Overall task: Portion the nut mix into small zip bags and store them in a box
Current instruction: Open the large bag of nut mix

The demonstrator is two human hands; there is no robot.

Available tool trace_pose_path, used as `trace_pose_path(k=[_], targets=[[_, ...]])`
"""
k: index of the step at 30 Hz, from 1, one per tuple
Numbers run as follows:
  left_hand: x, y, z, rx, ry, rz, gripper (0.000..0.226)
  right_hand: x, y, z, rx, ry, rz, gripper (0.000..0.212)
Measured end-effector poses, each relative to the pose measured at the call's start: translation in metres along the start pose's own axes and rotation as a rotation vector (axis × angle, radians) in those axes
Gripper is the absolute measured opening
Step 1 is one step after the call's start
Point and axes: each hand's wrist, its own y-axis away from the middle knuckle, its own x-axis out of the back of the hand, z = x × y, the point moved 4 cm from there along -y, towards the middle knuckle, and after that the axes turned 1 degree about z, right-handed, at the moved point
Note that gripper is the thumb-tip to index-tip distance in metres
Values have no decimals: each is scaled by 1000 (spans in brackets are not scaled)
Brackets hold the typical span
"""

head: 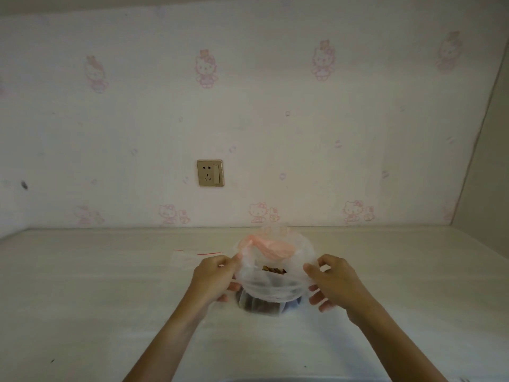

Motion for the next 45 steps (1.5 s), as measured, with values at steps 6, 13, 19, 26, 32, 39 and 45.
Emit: trace_pose_path(k=[6, 13, 19, 26, 32, 39, 45], targets=[[-12, 2, -10, 273, 808, -212, 20, -8, -9, 24, -142, -735, -86, 18], [-24, 2, -24, 440, 1288, -201, 25, -29, -17, 33, -224, -1353, -175, 35], [-41, -5, -23, 363, 1178, -142, 26, -37, -18, 38, -157, -1079, -74, 23], [-25, -6, -33, 218, 870, -126, 42, -16, -16, 36, 53, -586, 46, 23], [-24, -3, -18, -63, 405, -73, 61, -21, -12, 15, 231, -261, 10, 16], [-29, -23, -17, 88, 435, -19, 38, -29, -21, 16, 62, -373, 46, 50], [-39, -33, -19, 387, 772, -186, 14, -39, -26, 21, -284, -901, 2, 25]])
